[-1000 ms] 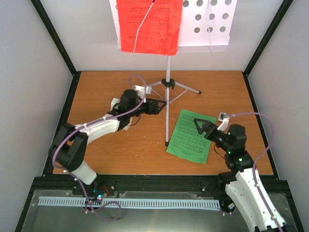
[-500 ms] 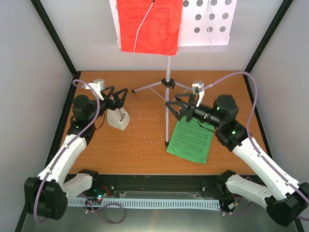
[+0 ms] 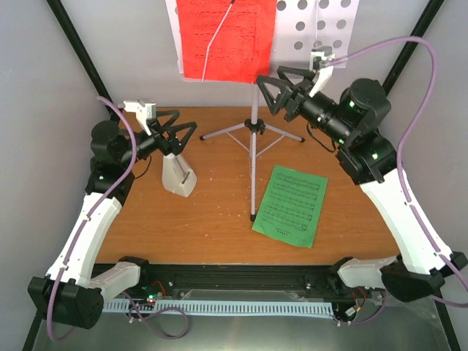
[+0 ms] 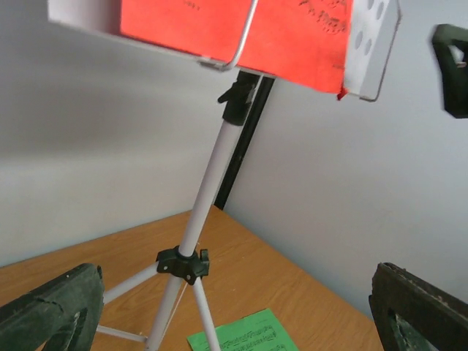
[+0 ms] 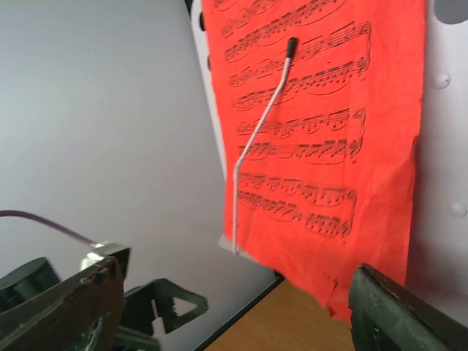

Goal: Pack up the instrument practice props

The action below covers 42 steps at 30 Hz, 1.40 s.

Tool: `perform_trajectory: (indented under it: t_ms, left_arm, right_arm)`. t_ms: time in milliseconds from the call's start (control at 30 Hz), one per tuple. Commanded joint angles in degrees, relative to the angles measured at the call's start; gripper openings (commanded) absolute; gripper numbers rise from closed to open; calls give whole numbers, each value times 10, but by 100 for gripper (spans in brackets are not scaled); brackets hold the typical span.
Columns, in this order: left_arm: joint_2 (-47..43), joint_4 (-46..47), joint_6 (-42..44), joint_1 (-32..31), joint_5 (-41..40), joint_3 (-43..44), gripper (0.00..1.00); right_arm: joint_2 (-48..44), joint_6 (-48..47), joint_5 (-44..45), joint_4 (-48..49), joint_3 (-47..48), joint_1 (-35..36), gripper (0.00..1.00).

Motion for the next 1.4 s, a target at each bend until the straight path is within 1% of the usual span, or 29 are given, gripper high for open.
perform_trajectory:
  t_ms: [0,100,233,333,467,700,867,967,1200,1267,1367]
  left_arm:
    - [2,-34,2,3,45,42,100]
    - [2,-40,5,3,47,47,100]
    - [-6,-50,18,3,44,52,99]
    - [-10,-67,30,3,33,57,99]
    - [-11,-72,31,3,32,60,100]
    - [-12,-62,18,3,71,87,99]
    - [-13,-66,18,3,79,96,99]
    - [-15,-66,17,3,81,97,100]
    - [-13,-68,19,3,78,97,99]
    - [-10,-67,18,3,78,96,100]
    - [-9,-65,14,3,79,95,99]
  right_arm:
    - [63,10,-5,-72,71,-21,82]
    - [103,23,-24,-90,125,-32,82]
    - [126,23,-12,-99,163,-37,82]
    - [134,25,-10,-98,169,-45,81]
    - [153,39,-33,-97,181,-50,80]
    - [173,61,-54,-78,182,-50,79]
    - [179,68,-59,-69,180,-50,79]
    - [173,61,-42,-71,177,-50,79]
    - [135,29,55,-81,143,-50,81]
    - [131,29,61,-79,137,-50,82]
    - [139,37,41,-73,138,-50,82]
